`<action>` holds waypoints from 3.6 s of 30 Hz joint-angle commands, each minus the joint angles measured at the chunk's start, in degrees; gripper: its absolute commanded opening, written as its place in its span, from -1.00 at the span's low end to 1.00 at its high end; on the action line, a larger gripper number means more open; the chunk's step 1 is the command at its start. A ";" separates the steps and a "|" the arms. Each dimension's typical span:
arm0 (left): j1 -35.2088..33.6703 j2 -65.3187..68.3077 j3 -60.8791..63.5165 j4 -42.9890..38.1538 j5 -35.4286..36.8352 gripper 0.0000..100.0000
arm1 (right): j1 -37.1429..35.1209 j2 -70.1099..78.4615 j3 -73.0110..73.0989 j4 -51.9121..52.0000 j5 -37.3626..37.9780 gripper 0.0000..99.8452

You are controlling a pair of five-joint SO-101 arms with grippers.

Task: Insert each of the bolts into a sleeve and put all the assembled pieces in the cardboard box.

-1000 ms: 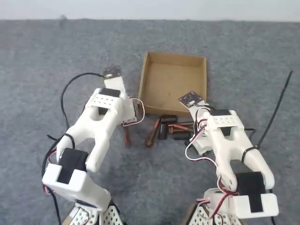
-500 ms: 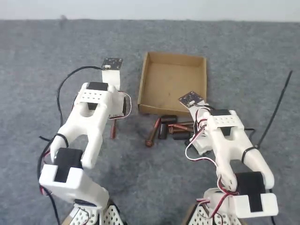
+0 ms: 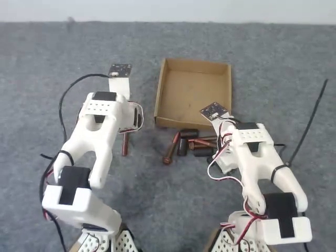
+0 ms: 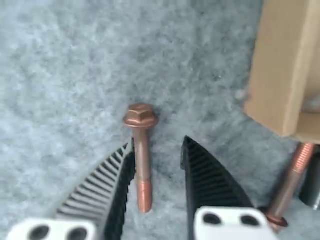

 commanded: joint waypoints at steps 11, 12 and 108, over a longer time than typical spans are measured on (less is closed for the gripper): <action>0.44 -0.53 3.21 -4.66 0.79 -0.70 | -0.57 -0.04 -2.55 0.57 -0.09 -0.99; 0.44 -0.53 3.21 -4.57 0.79 -0.70 | -0.57 -0.04 -2.55 0.57 -0.09 -0.99; 0.97 -6.42 11.82 -19.08 9.41 -0.98 | 10.95 0.04 -31.30 -17.80 2.99 -0.98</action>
